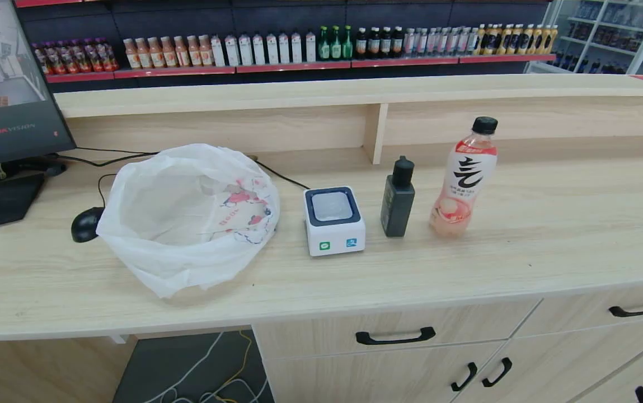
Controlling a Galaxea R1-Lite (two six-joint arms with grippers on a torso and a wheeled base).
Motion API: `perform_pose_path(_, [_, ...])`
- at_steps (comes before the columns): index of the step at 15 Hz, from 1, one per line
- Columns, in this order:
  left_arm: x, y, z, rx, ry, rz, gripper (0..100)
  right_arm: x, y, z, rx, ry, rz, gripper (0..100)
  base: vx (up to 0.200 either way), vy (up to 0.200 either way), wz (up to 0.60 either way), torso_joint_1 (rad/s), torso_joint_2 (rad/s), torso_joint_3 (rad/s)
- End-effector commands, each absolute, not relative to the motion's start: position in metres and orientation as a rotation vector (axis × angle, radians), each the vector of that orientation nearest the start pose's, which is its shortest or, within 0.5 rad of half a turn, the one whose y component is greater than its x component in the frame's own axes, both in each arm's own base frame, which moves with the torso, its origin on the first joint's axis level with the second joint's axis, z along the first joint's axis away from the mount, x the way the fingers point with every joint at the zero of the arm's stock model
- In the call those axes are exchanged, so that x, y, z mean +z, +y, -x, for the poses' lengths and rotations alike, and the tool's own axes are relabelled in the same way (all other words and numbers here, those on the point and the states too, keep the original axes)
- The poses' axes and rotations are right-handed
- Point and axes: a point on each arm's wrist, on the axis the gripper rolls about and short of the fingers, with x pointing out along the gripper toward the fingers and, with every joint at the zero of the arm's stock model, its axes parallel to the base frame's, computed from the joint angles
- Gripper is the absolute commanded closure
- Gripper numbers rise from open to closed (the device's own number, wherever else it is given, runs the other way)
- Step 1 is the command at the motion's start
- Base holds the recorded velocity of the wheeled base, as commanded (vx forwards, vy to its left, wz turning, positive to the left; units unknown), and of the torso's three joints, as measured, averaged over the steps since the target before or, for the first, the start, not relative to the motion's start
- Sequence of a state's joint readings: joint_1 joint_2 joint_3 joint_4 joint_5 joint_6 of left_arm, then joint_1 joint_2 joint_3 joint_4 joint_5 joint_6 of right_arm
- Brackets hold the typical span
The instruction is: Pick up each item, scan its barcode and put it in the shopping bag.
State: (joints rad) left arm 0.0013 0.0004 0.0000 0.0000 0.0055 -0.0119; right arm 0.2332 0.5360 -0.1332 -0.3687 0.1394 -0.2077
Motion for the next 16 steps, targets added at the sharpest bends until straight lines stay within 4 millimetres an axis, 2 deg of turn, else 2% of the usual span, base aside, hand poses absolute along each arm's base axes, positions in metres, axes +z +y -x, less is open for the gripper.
perform_pose_path(1, [0.075,0.000,0.023,0.008,0.000,0.012,0,0.136,0.024,-0.065,0.468,0.126,0.249,0,0.000,0.000,0.00,0.000,0.00,0.000])
perform_pose_path(4, [0.075,0.000,0.023,0.008,0.000,0.012,0,0.145,0.037,-0.097,0.485,0.109,0.239,0,0.000,0.000,0.00,0.000,0.00,0.000])
perform_pose_path(6, [0.075,0.000,0.023,0.008,0.000,0.012,0,0.151,0.061,-0.131,0.557,0.034,0.202,0,0.000,0.000,0.00,0.000,0.00,0.000])
perform_pose_path(7, [0.075,0.000,0.023,0.008,0.000,0.012,0,0.155,0.068,-0.140,0.573,0.008,0.197,0,0.000,0.000,0.00,0.000,0.00,0.000])
perform_pose_path(10, [0.075,0.000,0.023,0.008,0.000,0.012,0,0.158,0.094,-0.188,0.591,0.036,0.163,0,0.000,0.000,0.00,0.000,0.00,0.000])
perform_pose_path(11, [0.075,0.000,0.023,0.008,0.000,0.012,0,0.160,0.107,-0.204,0.600,0.012,0.101,0,0.000,0.000,0.00,0.000,0.00,0.000])
perform_pose_path(13, [0.075,0.000,0.023,0.008,0.000,0.012,0,0.161,0.121,-0.233,0.488,-0.089,0.049,0,0.000,0.000,0.00,0.000,0.00,0.000])
perform_pose_path(16, [0.075,0.000,0.023,0.008,0.000,0.012,0,0.153,0.148,-0.237,0.492,-0.191,-0.027,0,0.000,0.000,0.00,0.000,0.00,0.000])
